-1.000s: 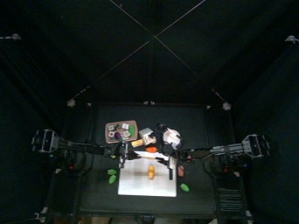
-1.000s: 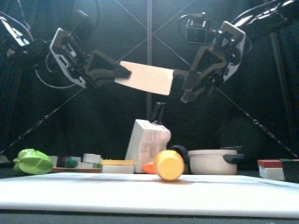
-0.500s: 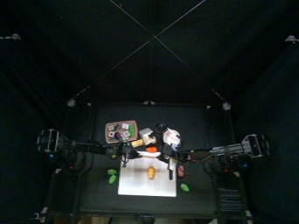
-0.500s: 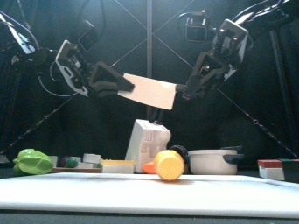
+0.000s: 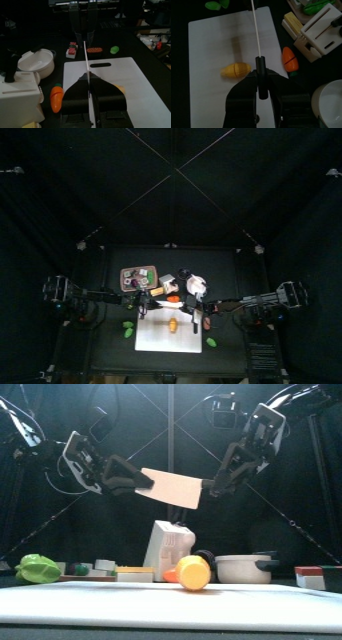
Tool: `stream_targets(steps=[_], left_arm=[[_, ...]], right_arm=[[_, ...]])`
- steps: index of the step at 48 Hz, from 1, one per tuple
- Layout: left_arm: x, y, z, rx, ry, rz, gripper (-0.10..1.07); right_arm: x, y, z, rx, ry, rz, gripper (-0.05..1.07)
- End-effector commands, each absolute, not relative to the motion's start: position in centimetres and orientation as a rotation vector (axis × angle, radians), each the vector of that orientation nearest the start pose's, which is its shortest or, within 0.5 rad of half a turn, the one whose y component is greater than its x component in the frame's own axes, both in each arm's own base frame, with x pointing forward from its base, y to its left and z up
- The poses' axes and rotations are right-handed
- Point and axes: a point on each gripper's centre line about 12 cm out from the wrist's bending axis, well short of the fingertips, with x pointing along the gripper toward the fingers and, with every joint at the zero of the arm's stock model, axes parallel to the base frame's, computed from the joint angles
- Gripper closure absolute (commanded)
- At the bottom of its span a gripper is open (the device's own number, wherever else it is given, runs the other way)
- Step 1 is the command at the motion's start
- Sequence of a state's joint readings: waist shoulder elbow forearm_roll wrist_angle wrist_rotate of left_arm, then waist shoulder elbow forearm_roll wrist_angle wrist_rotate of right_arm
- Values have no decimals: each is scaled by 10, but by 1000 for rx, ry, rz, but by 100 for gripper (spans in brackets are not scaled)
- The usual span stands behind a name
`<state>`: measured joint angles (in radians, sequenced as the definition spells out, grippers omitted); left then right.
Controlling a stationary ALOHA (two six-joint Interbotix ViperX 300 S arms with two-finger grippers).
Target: Cut corn
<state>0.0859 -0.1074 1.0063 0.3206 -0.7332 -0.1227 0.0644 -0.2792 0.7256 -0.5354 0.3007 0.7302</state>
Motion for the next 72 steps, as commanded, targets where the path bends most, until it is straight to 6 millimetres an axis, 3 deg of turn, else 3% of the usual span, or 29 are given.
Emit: stream_targets(steps=[1, 8, 25, 38, 48, 72], left_arm=[[329, -1, 172, 114, 188, -169, 71], [331, -9, 163, 127, 214, -205, 71], [338, -26, 147, 63, 258, -211, 72], [336, -38, 142, -57, 270, -125, 74], [336, -54, 136, 11, 276, -116, 87], [338, -74, 115, 80, 295, -163, 87]], right_arm=[[336, 5, 237, 143, 676, -165, 62], [335, 12, 234, 162, 701, -160, 62], [335, 27, 200, 112, 863, -172, 62], [338, 35, 200, 104, 889, -173, 62], [338, 45, 200, 108, 880, -141, 62], [335, 58, 185, 130, 928, -118, 62]])
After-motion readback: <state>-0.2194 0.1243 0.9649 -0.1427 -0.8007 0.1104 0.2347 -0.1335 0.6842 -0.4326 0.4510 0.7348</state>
